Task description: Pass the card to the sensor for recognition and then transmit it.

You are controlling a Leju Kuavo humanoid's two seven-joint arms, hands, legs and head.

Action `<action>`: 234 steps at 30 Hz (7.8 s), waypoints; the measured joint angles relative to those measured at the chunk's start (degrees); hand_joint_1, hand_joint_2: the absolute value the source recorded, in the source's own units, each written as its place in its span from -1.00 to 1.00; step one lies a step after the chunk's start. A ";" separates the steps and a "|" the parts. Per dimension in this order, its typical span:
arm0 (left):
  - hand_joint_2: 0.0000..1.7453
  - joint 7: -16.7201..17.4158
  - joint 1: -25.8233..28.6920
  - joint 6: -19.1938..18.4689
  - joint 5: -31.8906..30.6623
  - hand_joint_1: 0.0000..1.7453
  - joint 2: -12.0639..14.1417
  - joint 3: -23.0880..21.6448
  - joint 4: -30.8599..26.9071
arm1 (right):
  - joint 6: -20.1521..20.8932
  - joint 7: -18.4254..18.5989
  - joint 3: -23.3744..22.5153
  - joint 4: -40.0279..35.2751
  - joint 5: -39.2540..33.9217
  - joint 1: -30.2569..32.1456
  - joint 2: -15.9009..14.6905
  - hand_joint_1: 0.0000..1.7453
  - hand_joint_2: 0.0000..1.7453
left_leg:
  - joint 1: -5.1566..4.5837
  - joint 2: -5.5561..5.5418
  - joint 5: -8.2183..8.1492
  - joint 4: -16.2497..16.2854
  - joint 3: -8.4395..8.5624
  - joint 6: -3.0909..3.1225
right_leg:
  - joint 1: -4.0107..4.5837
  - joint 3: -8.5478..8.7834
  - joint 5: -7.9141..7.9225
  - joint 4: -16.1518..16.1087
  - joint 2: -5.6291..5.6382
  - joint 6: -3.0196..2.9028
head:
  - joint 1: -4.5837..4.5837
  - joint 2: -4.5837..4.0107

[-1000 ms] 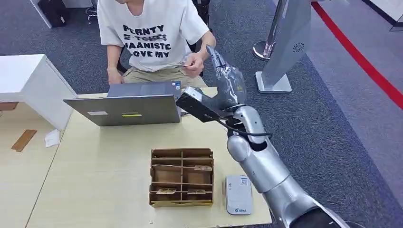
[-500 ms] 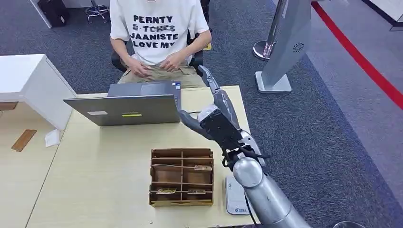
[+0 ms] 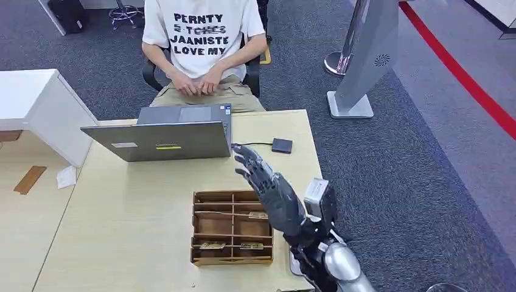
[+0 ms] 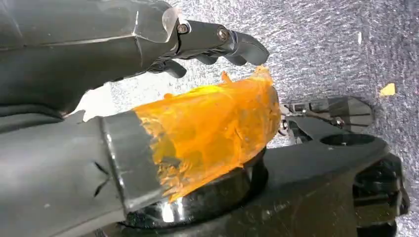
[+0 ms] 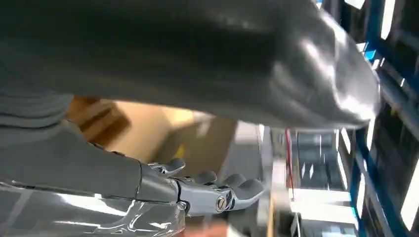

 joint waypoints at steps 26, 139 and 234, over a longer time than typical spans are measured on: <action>-1.00 -0.55 0.16 -1.18 1.29 -1.00 0.74 0.26 0.00 | 20.56 -6.16 4.46 -1.64 -4.41 10.71 -9.72 -1.00 -1.00 | -0.01 0.01 0.01 0.01 0.05 0.00 | -0.01 0.04 0.02 0.00 0.00 0.01 | 0.00 0.00; -1.00 0.33 0.54 0.33 5.97 -1.00 -0.63 -1.60 0.00 | -37.08 11.13 19.78 10.78 79.52 -3.21 -11.21 0.02 1.00 | 0.00 0.01 0.01 0.00 0.05 0.00 | -0.02 0.04 0.01 0.00 0.01 0.01 | -0.02 0.00; -1.00 0.63 0.22 0.42 5.81 -1.00 -0.66 -1.70 0.00 | -34.54 12.04 8.90 19.96 83.80 -1.06 -7.60 1.00 1.00 | -0.01 0.03 0.01 0.01 0.18 0.00 | -0.01 0.13 0.02 0.00 0.03 0.00 | 0.00 0.00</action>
